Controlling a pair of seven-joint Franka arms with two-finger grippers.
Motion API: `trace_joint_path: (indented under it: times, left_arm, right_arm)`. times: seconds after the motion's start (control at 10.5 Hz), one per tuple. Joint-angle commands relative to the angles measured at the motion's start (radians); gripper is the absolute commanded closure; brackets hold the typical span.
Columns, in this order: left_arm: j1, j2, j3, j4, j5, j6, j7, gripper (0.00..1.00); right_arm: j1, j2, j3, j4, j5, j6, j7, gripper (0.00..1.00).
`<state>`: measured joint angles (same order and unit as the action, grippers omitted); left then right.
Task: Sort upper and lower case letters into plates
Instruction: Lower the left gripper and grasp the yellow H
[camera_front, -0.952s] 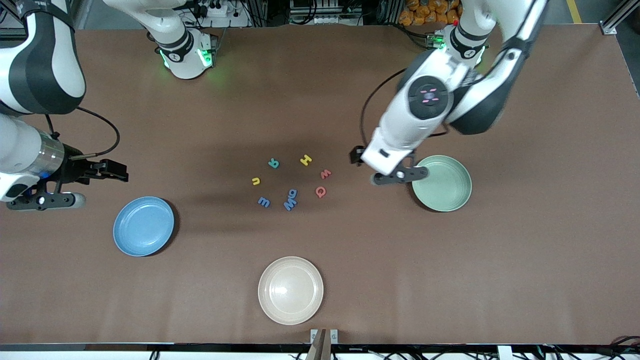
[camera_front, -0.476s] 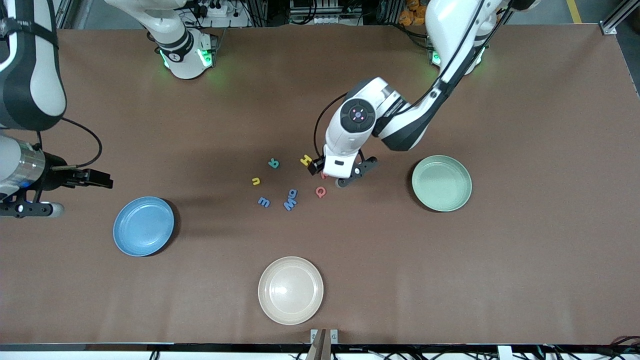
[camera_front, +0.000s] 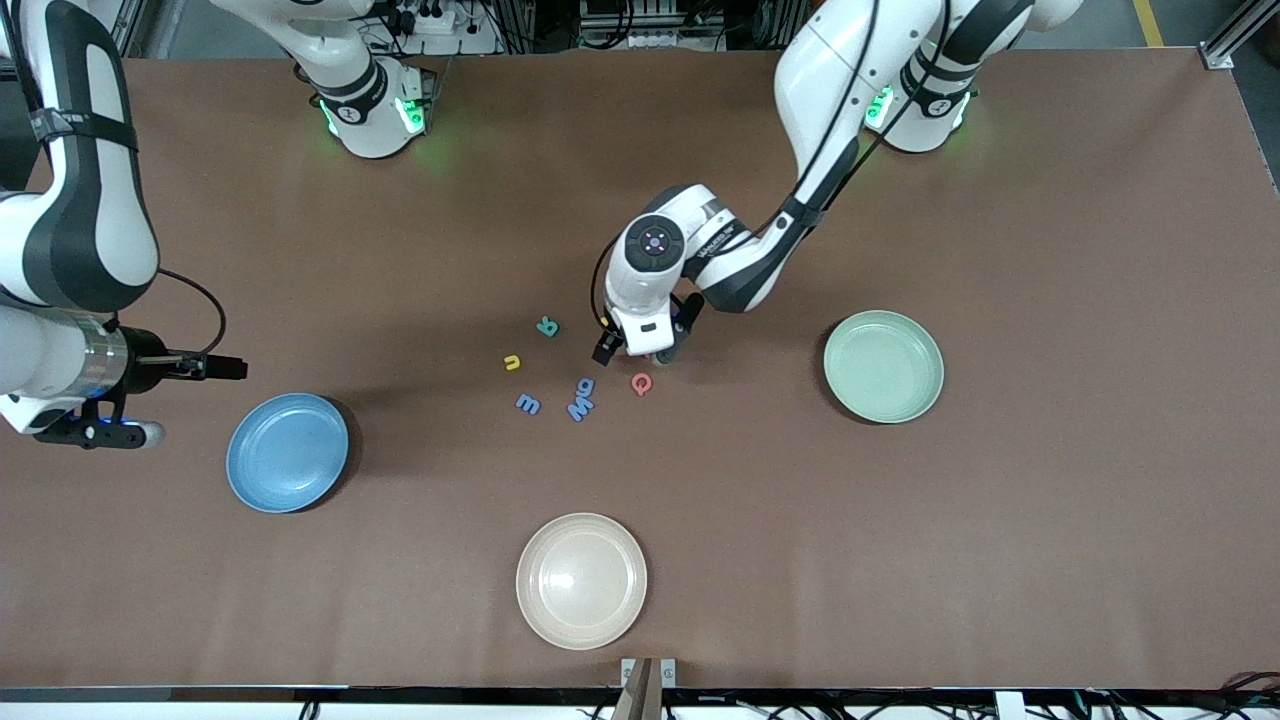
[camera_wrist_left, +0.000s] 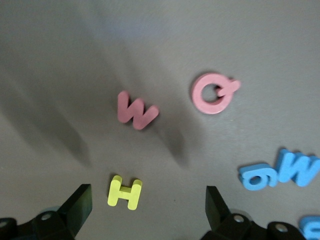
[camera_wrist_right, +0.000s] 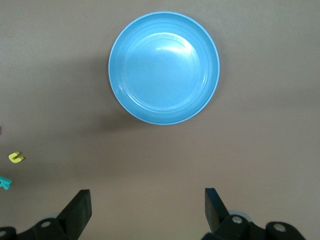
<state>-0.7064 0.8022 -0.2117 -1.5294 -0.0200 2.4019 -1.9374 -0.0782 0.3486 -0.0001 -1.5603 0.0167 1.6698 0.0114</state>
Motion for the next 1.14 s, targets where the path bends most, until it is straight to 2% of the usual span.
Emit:
trace_joint_path:
  times: [0.0, 0.38, 0.67, 0.86, 1.05]
  left_arm:
    - [-0.042, 0.061, 0.026, 0.074, -0.002, -0.001, -0.049, 0.00]
    - [-0.061, 0.081, 0.034, 0.074, 0.014, -0.001, -0.022, 0.00]
    - [-0.061, 0.091, 0.034, 0.072, 0.022, -0.001, -0.018, 0.02]
    - [-0.061, 0.101, 0.034, 0.074, 0.020, -0.001, -0.018, 0.40]
    - [-0.059, 0.101, 0.032, 0.074, 0.017, -0.003, 0.006, 0.71]
  right_arm:
    - [-0.021, -0.023, 0.003, 0.006, 0.006, 0.017, 0.016, 0.00]
    - [-0.087, -0.027, 0.002, 0.008, 0.000, 0.022, 0.027, 0.00]
    - [-0.069, -0.019, 0.005, 0.003, 0.006, 0.036, 0.128, 0.00]
    - [-0.016, -0.005, 0.005, 0.003, 0.014, 0.063, 0.221, 0.00]
    - [0.052, 0.021, 0.005, 0.005, 0.017, 0.120, 0.390, 0.00]
